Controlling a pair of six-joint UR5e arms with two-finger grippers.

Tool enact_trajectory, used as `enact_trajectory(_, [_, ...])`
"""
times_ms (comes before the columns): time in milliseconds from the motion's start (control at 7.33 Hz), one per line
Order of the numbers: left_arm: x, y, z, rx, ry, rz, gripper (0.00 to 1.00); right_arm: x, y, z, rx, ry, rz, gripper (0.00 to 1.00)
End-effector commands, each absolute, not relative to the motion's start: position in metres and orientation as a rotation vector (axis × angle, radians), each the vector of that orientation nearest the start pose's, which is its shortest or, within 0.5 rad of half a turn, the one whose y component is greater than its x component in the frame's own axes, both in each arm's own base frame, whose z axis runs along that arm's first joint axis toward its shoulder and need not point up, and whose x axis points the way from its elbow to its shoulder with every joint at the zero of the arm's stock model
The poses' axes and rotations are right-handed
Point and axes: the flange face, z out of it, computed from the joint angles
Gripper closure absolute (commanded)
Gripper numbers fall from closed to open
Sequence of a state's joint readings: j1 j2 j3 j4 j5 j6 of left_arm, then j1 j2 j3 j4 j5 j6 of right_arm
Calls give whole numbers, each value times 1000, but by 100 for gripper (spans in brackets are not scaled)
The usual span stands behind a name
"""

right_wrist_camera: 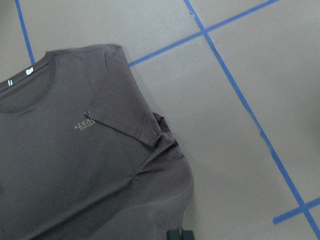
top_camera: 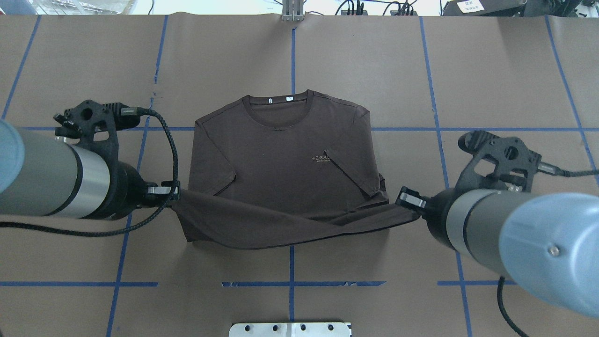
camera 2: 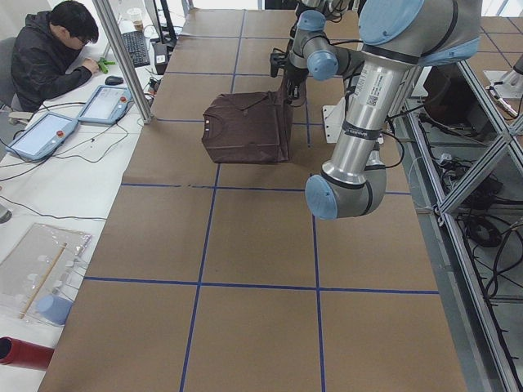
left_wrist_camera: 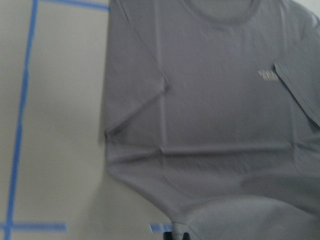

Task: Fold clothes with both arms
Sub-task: 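Lift the hem with both grippers and carry it toward the collar, then lower the hem near the collar and release with both grippers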

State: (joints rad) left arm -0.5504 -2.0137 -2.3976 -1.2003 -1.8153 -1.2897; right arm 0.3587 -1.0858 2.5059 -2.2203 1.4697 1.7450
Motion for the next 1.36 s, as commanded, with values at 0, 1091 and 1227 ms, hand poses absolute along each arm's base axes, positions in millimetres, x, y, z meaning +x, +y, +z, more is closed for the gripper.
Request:
enact_trajectory(0, [317,-388,172,216,823,-153,100,-347,-378,175,171,-730,591,100])
enact_trajectory(1091, [444,-577,306,347,775,-227,100,-493,-604,280,255,-730,623,100])
enact_trajectory(1227, [453,-585,323,345,771,-228,100,-496,-608,293,255,-715,613,100])
